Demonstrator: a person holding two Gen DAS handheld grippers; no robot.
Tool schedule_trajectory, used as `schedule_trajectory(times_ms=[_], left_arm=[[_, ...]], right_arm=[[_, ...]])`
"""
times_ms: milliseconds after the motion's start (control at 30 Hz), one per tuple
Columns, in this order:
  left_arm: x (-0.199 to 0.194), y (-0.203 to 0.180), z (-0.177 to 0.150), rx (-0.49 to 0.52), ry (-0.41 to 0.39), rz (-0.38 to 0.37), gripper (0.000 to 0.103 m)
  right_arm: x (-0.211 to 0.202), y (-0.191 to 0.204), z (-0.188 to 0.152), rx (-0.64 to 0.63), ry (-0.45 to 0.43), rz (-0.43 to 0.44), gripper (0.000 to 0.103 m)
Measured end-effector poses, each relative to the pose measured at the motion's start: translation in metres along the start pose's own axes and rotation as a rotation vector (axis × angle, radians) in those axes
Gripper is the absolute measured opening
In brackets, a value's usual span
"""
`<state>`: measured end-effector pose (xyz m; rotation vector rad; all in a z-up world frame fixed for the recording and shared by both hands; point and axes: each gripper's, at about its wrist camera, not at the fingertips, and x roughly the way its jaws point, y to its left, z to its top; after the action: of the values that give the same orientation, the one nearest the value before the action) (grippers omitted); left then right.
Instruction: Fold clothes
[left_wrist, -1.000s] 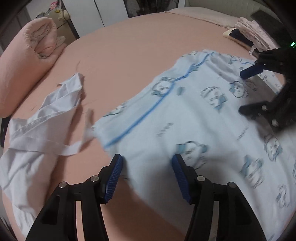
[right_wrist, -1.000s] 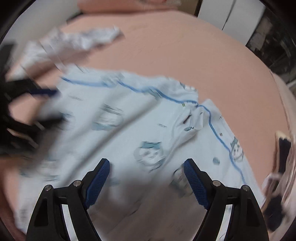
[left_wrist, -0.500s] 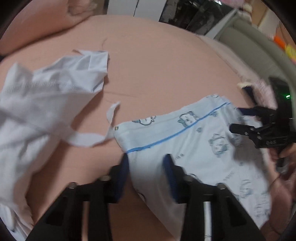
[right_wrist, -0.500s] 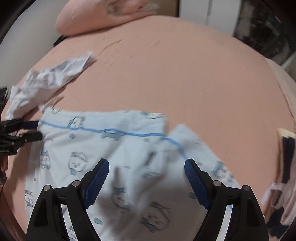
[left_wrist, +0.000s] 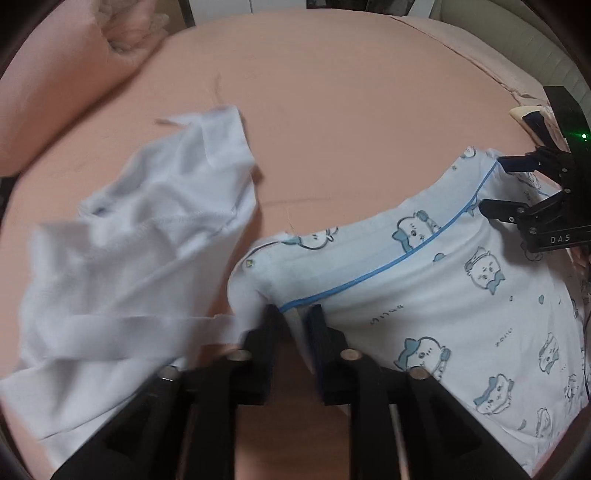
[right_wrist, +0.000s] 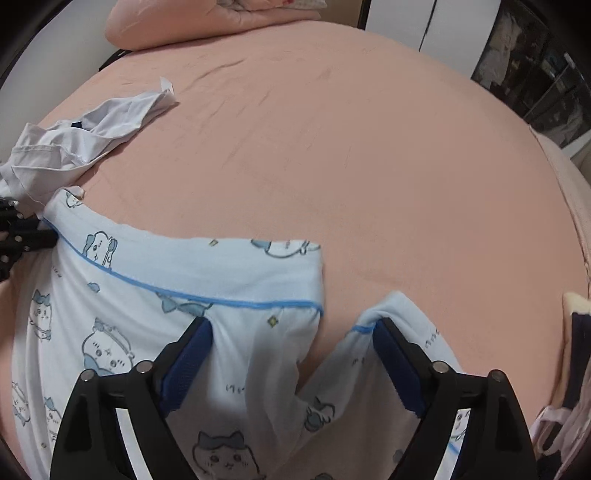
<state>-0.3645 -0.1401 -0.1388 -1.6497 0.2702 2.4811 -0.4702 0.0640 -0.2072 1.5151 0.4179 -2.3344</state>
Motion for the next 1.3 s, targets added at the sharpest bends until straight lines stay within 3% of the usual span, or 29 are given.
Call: schedule_trajectory(times_ms=[100,167,267,367,433,533,600,633,733,800,833,933,1033,1133,1267,1300], left_arm=[[-0.035,-0.005,-0.005,-0.014,-0.171,-0.055,0.021],[-0.024,-0.016,0.001,0.004,-0.163,-0.099,0.021],[-0.009,-0.018,0.01,-0.021,-0.149,-0.127,0.021],[0.004,-0.013,0.021,-0.073,-0.137,-0.136,0.021],[0.013,-0.009,0.028,-0.109,-0.128,-0.142,0.021],[0.027,-0.004,0.038,-0.161,-0.116,-0.151,0.021],[0.036,0.0,0.045,-0.197,-0.108,-0.156,0.021],[0.026,-0.004,0.041,-0.162,-0.136,-0.181,0.021],[0.014,-0.035,0.019,0.036,-0.069,-0.171,0.021],[0.018,-0.054,-0.005,0.107,0.022,-0.176,0.021],[0.019,-0.059,-0.015,0.137,0.044,-0.166,0.021],[0.006,-0.071,-0.05,0.188,0.051,-0.247,0.021],[-0.001,-0.095,-0.079,0.29,0.024,-0.325,0.021],[0.004,-0.116,-0.089,0.393,0.026,-0.238,0.021],[0.001,-0.092,-0.096,0.351,0.144,-0.23,0.022],[0.0,-0.089,-0.103,0.377,0.157,-0.197,0.022]], right_arm=[[-0.026,-0.002,-0.006,0.006,-0.075,-0.032,0.089],[-0.038,-0.003,-0.008,0.021,-0.097,0.017,0.089],[-0.021,0.007,-0.001,0.001,-0.032,0.047,0.088],[0.003,0.001,-0.001,0.02,0.006,0.02,0.087],[0.005,-0.006,0.001,0.044,-0.031,-0.011,0.087],[0.003,-0.011,0.011,0.071,-0.079,-0.133,0.087],[-0.003,-0.022,0.011,0.139,-0.069,-0.122,0.087],[-0.01,-0.023,0.007,0.151,-0.074,-0.098,0.087],[-0.036,-0.015,-0.011,0.098,-0.08,0.008,0.087],[-0.033,0.006,-0.024,0.007,0.021,0.11,0.087],[-0.031,0.017,-0.033,-0.028,0.061,0.119,0.087],[-0.04,0.036,-0.059,-0.063,0.065,0.06,0.087],[-0.072,0.038,-0.091,-0.003,0.002,0.132,0.087],[-0.093,0.049,-0.116,0.013,-0.022,0.163,0.087],[-0.104,0.055,-0.136,-0.023,0.041,0.089,0.087],[-0.109,0.052,-0.142,-0.027,0.039,0.062,0.087]])
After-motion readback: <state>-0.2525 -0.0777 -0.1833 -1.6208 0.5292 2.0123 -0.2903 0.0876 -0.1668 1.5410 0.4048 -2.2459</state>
